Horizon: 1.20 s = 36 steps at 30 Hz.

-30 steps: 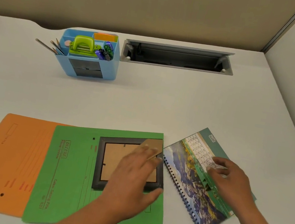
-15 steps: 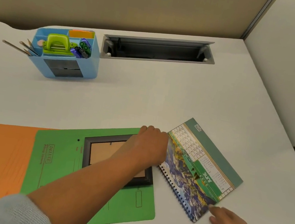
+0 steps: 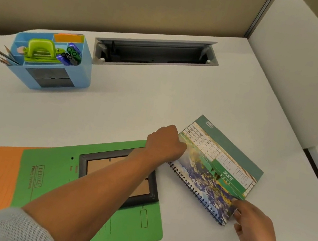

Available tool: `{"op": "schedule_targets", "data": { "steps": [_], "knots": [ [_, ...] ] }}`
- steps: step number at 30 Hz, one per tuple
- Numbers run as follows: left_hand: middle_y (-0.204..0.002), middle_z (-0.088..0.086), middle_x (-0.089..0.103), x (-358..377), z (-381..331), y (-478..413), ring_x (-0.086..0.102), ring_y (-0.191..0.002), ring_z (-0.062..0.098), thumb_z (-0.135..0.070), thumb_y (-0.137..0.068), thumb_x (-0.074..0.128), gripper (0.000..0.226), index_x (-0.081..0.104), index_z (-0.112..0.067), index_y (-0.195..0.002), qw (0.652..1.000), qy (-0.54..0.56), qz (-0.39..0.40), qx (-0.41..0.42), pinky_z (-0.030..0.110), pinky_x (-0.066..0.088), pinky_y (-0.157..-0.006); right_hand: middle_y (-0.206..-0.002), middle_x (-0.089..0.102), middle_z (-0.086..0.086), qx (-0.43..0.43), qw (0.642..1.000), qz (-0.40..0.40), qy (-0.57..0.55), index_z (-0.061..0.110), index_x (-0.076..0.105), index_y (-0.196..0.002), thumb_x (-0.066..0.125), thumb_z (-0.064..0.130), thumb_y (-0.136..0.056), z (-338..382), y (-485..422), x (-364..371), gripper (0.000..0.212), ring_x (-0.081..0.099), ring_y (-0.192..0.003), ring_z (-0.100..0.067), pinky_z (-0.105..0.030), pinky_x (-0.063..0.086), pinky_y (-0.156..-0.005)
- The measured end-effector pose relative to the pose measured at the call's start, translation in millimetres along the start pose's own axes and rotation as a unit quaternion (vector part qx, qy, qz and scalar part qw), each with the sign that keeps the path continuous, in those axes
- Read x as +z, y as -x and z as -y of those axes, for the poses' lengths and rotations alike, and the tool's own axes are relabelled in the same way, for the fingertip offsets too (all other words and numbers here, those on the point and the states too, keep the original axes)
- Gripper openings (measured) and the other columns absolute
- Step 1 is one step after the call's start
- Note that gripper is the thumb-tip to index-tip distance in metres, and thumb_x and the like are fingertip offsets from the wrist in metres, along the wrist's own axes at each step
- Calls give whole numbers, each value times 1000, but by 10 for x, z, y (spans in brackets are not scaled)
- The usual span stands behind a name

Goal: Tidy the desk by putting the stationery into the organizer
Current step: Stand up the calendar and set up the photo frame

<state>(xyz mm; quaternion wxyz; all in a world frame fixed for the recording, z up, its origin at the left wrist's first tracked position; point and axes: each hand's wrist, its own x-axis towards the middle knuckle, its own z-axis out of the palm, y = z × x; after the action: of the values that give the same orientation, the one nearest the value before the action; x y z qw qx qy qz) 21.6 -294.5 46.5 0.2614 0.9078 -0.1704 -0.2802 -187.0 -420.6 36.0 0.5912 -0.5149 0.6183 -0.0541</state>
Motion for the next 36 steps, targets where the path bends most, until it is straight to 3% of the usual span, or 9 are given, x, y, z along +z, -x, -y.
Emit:
{"op": "schedule_targets", "data": {
  "steps": [3,7,10,14,17,21,25,29,36],
  "knots": [
    [-104,1,62,-82,-36,-35,62,-93,22,-27,-86,59,30,57,-16,-114,995,99,-17,0,33,50,-79,-78,61,-3,-29,999,-16,-30,7,67,-102,59,8,-92,130,-40,-35,14,43,-66,-15,-29,28,-57],
    [-105,-2,64,-260,-22,-29,63,-93,17,-27,-86,61,33,57,-22,-118,976,203,-68,24,39,54,-86,-83,66,8,-116,992,-8,-37,17,66,-104,57,8,-93,403,54,10,16,57,-75,-7,-25,41,-70],
    [-110,-3,65,-423,29,18,62,-97,15,-25,-87,60,31,63,-18,-117,956,260,-129,40,28,50,-81,-91,72,12,-177,984,16,-25,20,69,-103,59,17,-94,567,120,75,14,61,-93,-13,-32,47,-83],
    [-101,-5,68,-676,88,128,61,-87,5,-20,-92,55,23,68,-15,-111,904,386,-183,26,16,45,-70,-114,68,8,-216,973,18,-85,20,69,-116,62,28,-93,802,196,210,26,58,-114,-13,-36,41,-106],
    [-94,-5,70,-832,110,204,61,-73,-7,-12,-96,49,22,69,-15,-106,865,461,-199,28,6,45,-58,-110,68,15,-281,955,32,-91,25,68,-115,55,29,-97,919,253,351,23,58,-111,-5,-30,42,-101],
    [-95,-14,69,-944,155,234,57,-72,-18,-13,-99,46,26,67,-23,-109,844,494,-207,35,1,42,-55,-115,67,5,-314,945,33,-89,22,59,-119,54,31,-98,1038,216,566,23,59,-109,-12,-29,45,-93],
    [-97,-5,72,-1020,186,196,60,-77,-10,-13,-99,46,26,70,-23,-106,834,511,-210,20,3,45,-55,-107,68,8,-330,939,39,-89,19,56,-116,57,28,-96,1132,189,723,21,62,-100,-4,-25,48,-89],
    [-92,-4,75,-1137,199,99,62,-90,7,-17,-97,42,32,74,-15,-99,832,516,-203,-7,14,49,-64,-94,66,18,-348,932,52,-85,11,58,-118,58,18,-96,1236,177,809,23,60,-75,16,-5,48,-70],
    [-76,-21,72,-1328,86,-92,58,-61,-16,-19,-101,41,35,71,-30,-85,836,508,-208,24,2,42,-44,-99,69,11,-369,924,45,-88,14,64,-116,57,18,-96,1474,27,959,21,60,-76,12,-4,43,-61]
  ]
}}
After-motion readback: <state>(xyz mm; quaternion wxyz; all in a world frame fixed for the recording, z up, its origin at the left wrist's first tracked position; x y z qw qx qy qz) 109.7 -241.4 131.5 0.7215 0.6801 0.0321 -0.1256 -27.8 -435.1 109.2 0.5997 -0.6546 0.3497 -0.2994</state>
